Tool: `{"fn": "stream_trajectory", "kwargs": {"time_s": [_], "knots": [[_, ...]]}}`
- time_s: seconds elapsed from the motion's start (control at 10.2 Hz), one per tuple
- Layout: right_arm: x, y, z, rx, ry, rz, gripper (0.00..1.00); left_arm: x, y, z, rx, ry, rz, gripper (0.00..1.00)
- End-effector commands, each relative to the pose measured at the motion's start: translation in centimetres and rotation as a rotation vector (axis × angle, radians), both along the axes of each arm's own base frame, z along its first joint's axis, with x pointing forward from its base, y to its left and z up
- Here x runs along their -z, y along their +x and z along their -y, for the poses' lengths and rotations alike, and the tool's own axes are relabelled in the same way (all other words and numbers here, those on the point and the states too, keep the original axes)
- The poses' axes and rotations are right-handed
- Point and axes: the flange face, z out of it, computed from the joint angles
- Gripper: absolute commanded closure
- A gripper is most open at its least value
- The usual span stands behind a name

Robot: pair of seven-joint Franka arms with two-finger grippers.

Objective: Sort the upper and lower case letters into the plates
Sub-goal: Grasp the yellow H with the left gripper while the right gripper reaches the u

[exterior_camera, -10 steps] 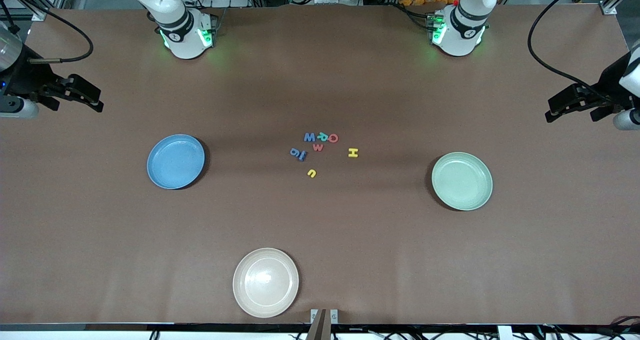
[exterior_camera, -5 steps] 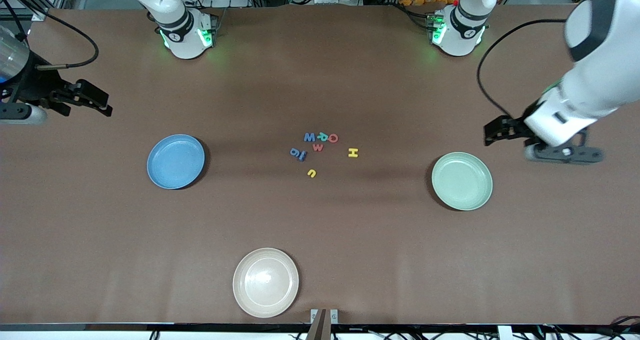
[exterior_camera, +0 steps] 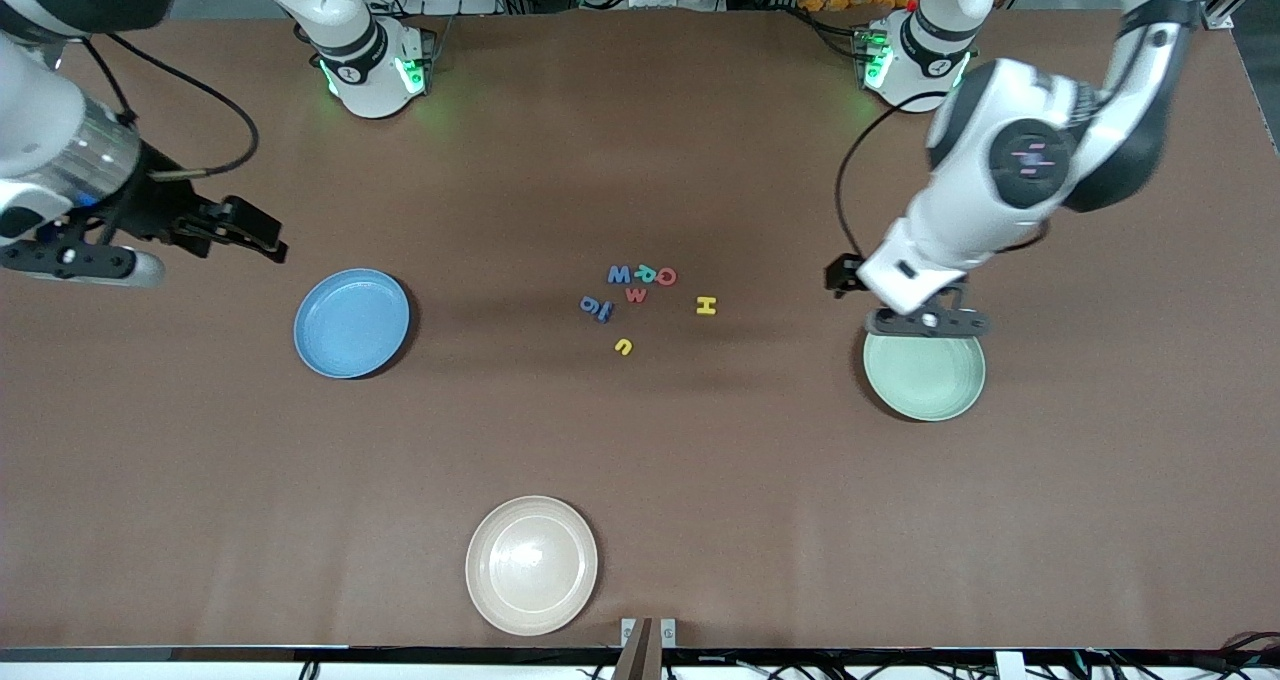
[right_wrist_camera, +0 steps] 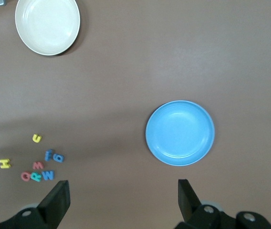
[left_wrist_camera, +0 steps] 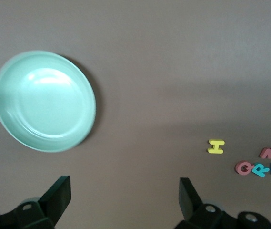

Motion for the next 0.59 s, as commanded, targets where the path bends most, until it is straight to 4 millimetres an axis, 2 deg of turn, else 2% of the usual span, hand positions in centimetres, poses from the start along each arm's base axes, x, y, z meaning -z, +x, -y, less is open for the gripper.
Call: {"fn": "stream_trajectory", "kwargs": {"time_s": [0.0,0.1,0.2,0.29,0.49], "knots": [[3.2,1.7,-2.4,0.079,0.012,-0.027,0.0,5.0,-0.6,3.9,-0.081,0.031,0.002,0.0],[4.9,2.5,-3.5,0.132,0.011,-0.041,0.0,6.6,-1.2,5.9,-0.089,0.02,0.005,0.0],[6.3,3.0,-5.4,0.17,0.011,-0.043,0.0,8.1,-1.3,6.7,-0.089,0.01,0.006,0.0],[7.7,3.8,-6.3,0.224,0.013,-0.049,0.0,9.5,-1.5,7.7,-0.083,0.001,0.018,0.0],[11.0,4.1,-11.2,0.273,-0.02,-0.074,0.0,12.8,-1.9,10.0,-0.089,0.008,0.076,0.0]]}}
